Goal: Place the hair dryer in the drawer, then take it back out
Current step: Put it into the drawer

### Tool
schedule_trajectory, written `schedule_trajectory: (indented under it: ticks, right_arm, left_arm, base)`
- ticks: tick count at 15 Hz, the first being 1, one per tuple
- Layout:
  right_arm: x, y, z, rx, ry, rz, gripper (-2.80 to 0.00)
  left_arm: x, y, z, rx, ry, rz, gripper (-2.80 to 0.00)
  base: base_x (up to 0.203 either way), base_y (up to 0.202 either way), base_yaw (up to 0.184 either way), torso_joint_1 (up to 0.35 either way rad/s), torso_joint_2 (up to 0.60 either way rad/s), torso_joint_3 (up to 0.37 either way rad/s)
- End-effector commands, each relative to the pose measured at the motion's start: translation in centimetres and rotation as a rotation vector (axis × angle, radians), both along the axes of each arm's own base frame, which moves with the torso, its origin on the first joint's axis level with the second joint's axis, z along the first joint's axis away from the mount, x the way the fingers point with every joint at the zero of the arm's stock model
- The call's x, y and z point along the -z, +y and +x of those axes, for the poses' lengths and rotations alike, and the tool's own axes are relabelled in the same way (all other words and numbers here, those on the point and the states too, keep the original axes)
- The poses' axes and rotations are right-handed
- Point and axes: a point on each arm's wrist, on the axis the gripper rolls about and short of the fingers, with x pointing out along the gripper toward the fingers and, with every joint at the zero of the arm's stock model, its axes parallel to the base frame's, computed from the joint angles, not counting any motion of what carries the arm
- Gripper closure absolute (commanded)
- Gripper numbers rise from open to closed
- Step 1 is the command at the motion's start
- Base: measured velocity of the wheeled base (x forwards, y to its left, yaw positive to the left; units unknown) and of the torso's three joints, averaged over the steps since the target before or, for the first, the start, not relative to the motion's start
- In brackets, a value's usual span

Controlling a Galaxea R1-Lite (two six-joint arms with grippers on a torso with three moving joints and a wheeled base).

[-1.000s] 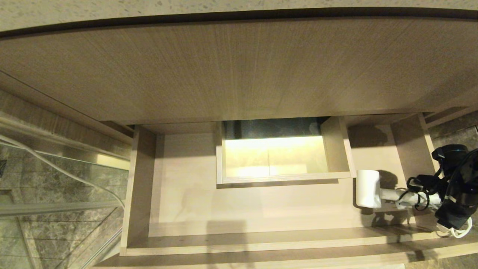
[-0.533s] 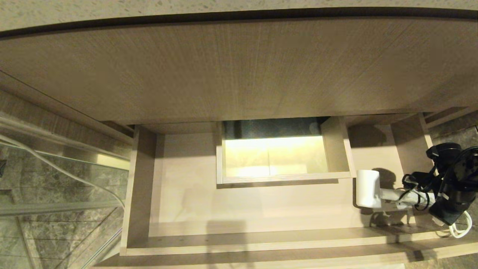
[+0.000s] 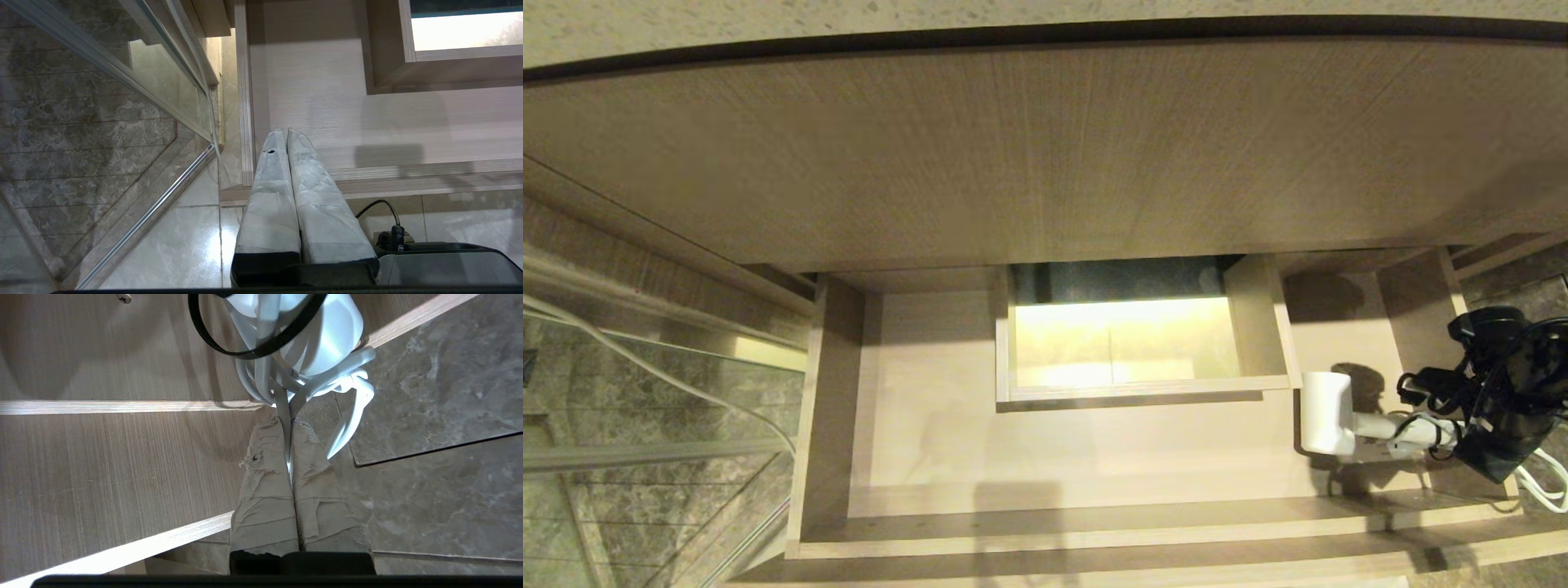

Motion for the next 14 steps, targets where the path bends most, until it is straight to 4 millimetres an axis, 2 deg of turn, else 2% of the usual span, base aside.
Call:
schedule_trajectory:
  ticks: [1, 9, 14]
  right_arm:
    - [0.0, 0.5, 0.2, -0.018, -0.001, -0.002, 0.0]
    - [-0.3, 5.6, 2.0, -0.177, -0.069, 0.002, 0.0]
    - [0.1, 5.5, 1.9, -0.176, -0.047, 0.008, 0.0]
  left_arm:
    - [0.0, 0.0, 0.0, 0.0, 0.0, 0.0, 0.0]
    - [0.0, 0.0, 0.0, 0.0, 0.0, 0.0, 0.0]
    - [0.0, 0.0, 0.0, 0.0, 0.0, 0.0, 0.0]
  base:
    - [0.0, 0.0, 0.0, 0.0, 0.0, 0.0]
    - [0.0, 0.0, 0.0, 0.0, 0.0, 0.0]
    - [0.0, 0.0, 0.0, 0.0, 0.0, 0.0]
